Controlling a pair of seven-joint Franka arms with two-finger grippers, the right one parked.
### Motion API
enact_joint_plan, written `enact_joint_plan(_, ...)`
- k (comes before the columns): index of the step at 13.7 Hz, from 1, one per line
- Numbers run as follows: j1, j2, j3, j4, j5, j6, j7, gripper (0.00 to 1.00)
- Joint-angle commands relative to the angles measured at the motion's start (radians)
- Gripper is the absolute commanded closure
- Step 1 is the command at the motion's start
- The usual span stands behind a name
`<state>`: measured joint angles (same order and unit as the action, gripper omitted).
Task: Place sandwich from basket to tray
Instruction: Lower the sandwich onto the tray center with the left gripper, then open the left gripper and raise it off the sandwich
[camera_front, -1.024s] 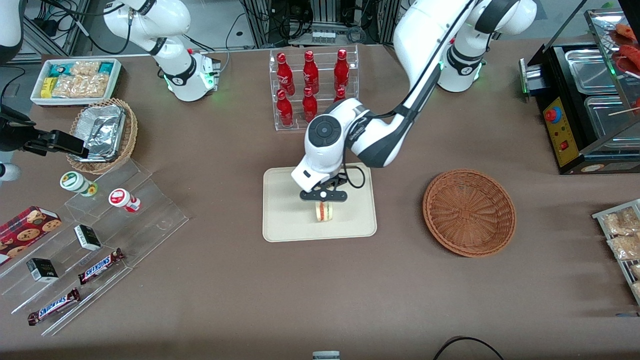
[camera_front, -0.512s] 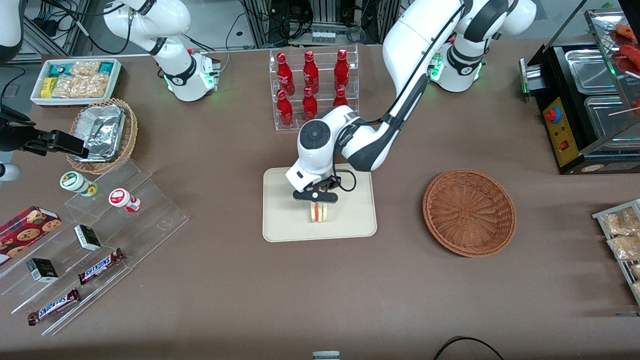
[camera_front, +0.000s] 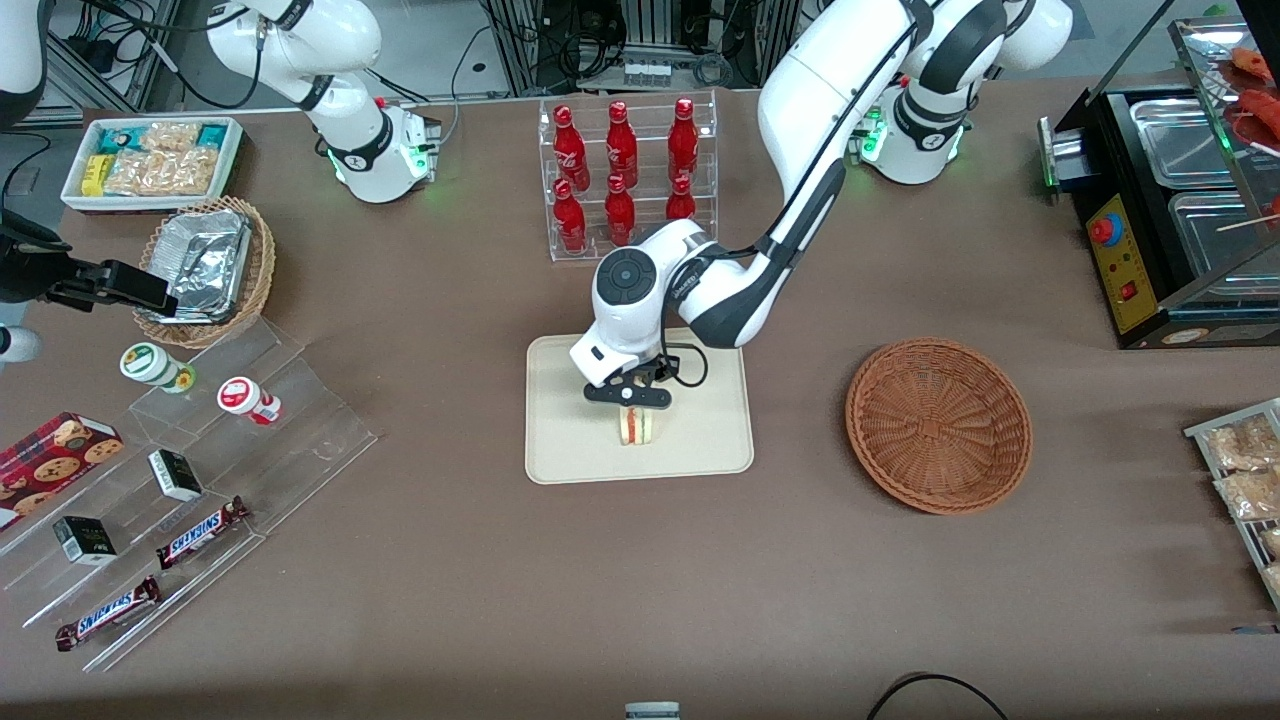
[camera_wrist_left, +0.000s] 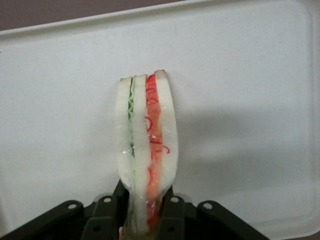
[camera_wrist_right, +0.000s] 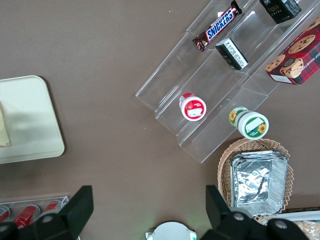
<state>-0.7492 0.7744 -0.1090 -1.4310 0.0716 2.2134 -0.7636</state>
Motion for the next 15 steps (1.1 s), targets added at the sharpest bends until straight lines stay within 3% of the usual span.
enact_joint_plan(1, -0.012, -0.026, 0.014, 0.024, 0.001, -0.007, -0.013, 0.0)
enact_joint_plan(7, 0.036, -0.237, 0.022, 0.014, -0.001, -0.205, -0.196, 0.0)
enact_joint_plan(11, 0.137, -0.429, 0.023, -0.057, 0.001, -0.362, -0.18, 0.0)
enact_joint_plan(15, 0.284, -0.622, 0.022, -0.16, -0.004, -0.484, 0.016, 0.0)
